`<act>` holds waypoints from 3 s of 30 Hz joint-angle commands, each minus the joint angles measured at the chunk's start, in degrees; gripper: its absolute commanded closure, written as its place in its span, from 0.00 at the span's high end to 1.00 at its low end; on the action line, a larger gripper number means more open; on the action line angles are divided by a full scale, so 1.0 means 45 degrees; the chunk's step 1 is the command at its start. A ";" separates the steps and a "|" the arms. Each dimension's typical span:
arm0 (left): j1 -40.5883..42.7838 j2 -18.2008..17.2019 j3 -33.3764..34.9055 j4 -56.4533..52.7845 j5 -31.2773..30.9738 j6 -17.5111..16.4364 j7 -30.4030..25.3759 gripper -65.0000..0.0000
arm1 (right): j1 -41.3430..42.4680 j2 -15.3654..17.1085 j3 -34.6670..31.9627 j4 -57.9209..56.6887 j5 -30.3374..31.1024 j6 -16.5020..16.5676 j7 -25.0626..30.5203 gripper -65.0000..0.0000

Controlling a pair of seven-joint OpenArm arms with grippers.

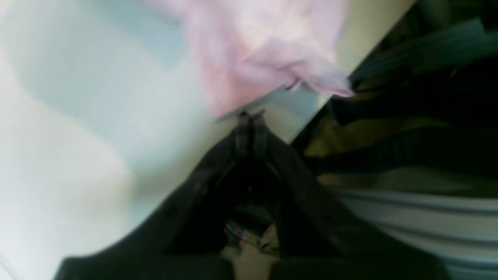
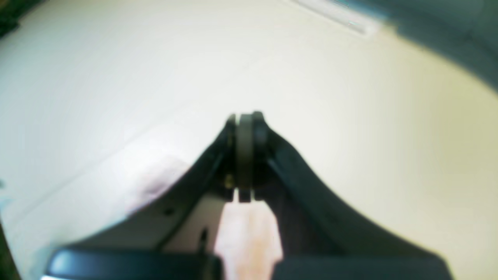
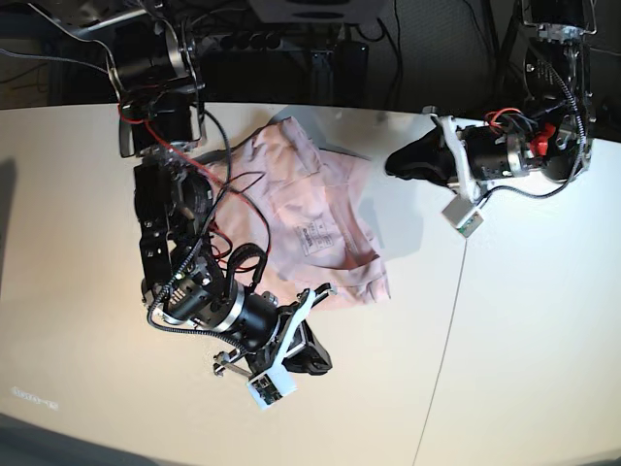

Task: Fold the T-shirt properly
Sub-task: 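Square the folded shirt edges with both grippers pushing inward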

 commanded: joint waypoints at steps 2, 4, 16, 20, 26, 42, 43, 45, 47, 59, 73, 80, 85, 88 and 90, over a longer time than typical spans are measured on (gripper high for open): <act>0.0189 -0.0078 0.0729 0.0923 -0.0311 -0.0212 -0.0165 0.00 | 0.0928 -0.0034 0.0068 -0.0986 -0.0068 0.0194 0.0389 0.00; 0.0223 0.0112 0.1802 0.1433 -0.0199 -0.0212 -0.0209 0.00 | 0.1535 -0.0005 0.0068 -0.2278 -0.0296 0.0194 0.0500 0.00; -0.0340 0.2166 0.5469 0.1195 0.5212 -0.0212 -0.3201 0.00 | 0.3147 0.0073 0.0078 -0.6591 -0.1185 0.0194 0.0680 0.00; -0.0787 0.2317 0.5469 0.0155 0.5999 -0.0212 -0.4231 0.00 | 0.3070 0.0573 0.0078 -0.6611 -0.0923 0.0194 0.0185 0.00; -0.1515 0.2307 0.5469 -0.1472 0.6795 -0.0212 -0.5484 0.00 | 0.3070 0.1977 0.0078 -0.6611 0.0491 0.0199 -0.0772 0.00; -0.2025 0.2297 0.3963 -0.3201 0.8111 -0.0212 -0.5775 0.00 | 0.1394 0.3891 0.0078 -0.6465 0.4896 0.0437 -0.2293 0.00; -0.2084 0.2297 0.3657 -0.3385 0.8140 -0.0212 -0.5770 0.00 | 0.1258 0.3959 0.0078 -0.6426 0.5129 0.0442 -0.2448 0.00; -0.2302 0.2171 0.3133 -0.3662 0.8116 -0.0212 -0.5770 0.00 | 0.0937 0.4114 0.0078 -0.6305 0.5552 0.0442 -0.2715 0.00; -0.2574 0.1889 0.2851 -0.3779 0.8126 -0.0212 -0.5775 0.00 | 0.0495 0.4333 0.0078 -0.5969 0.5969 0.0442 -0.2788 0.00; -0.4381 -0.0568 0.2744 -0.3793 0.8121 -0.0212 -0.6300 0.00 | -0.3215 0.5008 0.0078 -0.1307 0.6834 0.0442 -0.3764 0.00; -0.5853 -0.0398 0.2754 -0.3793 0.7980 -0.0212 -0.6717 0.00 | -0.6067 0.3774 0.0078 0.0874 0.7091 0.0452 -0.3954 0.00; -0.5838 -0.0500 0.2691 -0.3793 0.6815 -0.0212 -0.5226 0.00 | -0.6241 0.3021 0.0311 0.0942 0.7057 0.0442 -0.4221 0.00; -0.5765 -0.1107 0.1919 -0.3784 0.3444 -0.0212 -0.3521 0.00 | -0.6324 0.3031 0.1608 0.1530 0.7213 0.0442 -0.4376 0.00; -0.5731 -0.1307 0.1171 -0.3789 0.2380 -0.0212 -0.2599 0.00 | -0.6377 0.3060 0.2225 0.1875 0.7412 0.0447 -0.4556 0.00; -0.5731 -0.1292 0.0685 -0.3789 0.1880 -0.0212 -0.2127 0.00 | -0.6377 0.3186 0.2453 0.2069 0.7533 0.0447 -0.4556 0.00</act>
